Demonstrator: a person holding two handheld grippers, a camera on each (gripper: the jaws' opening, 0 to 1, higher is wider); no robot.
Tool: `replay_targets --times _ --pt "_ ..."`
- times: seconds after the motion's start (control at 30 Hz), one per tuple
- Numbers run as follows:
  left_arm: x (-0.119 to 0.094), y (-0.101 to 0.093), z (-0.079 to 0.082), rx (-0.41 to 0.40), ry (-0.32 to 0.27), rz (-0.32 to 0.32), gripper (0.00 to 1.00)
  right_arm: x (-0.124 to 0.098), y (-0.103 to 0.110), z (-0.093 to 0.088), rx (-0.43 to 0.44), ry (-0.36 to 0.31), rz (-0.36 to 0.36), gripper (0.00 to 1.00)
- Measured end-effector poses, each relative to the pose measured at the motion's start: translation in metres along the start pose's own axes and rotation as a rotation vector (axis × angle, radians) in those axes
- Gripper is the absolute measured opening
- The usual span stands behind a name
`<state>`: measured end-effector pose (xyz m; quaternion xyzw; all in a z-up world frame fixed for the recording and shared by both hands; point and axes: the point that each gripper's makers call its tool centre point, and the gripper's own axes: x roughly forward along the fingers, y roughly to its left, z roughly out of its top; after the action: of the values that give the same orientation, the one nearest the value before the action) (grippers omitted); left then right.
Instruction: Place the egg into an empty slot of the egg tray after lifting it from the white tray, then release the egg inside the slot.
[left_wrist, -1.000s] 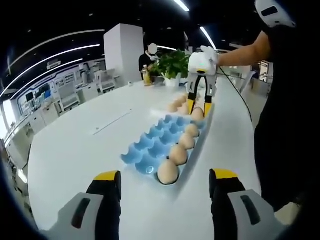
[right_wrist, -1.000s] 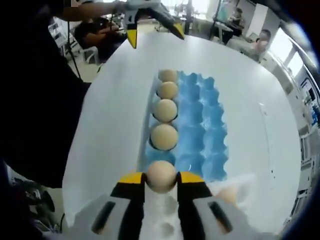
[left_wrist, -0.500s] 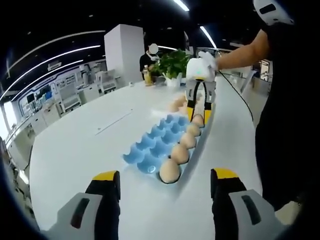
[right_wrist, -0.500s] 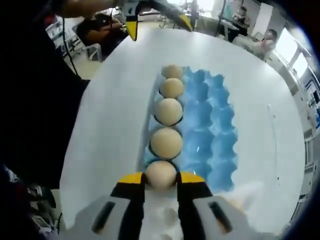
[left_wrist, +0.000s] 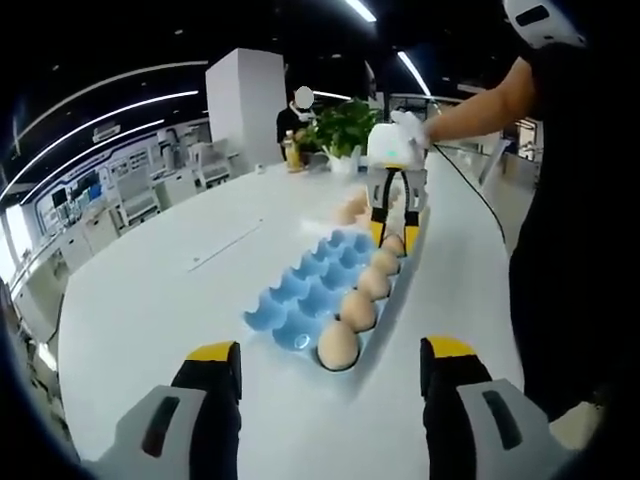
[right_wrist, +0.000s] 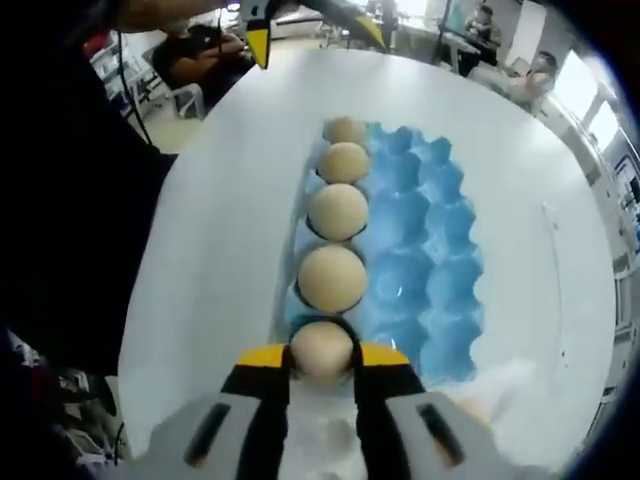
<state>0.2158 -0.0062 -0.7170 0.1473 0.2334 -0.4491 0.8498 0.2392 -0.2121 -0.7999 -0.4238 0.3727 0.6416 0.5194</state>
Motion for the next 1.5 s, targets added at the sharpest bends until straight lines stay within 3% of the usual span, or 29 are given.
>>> replay_targets --times 0.87,1.5 --pt "-0.001 -0.004 0.004 0.017 0.011 -0.005 0.71 -0.001 0.002 0.000 -0.003 -0.045 -0.022 0.26" --pt "0.001 -0.005 0.010 0.005 -0.002 -0.011 0.71 -0.011 0.002 -0.002 0.074 -0.124 -0.048 0.27"
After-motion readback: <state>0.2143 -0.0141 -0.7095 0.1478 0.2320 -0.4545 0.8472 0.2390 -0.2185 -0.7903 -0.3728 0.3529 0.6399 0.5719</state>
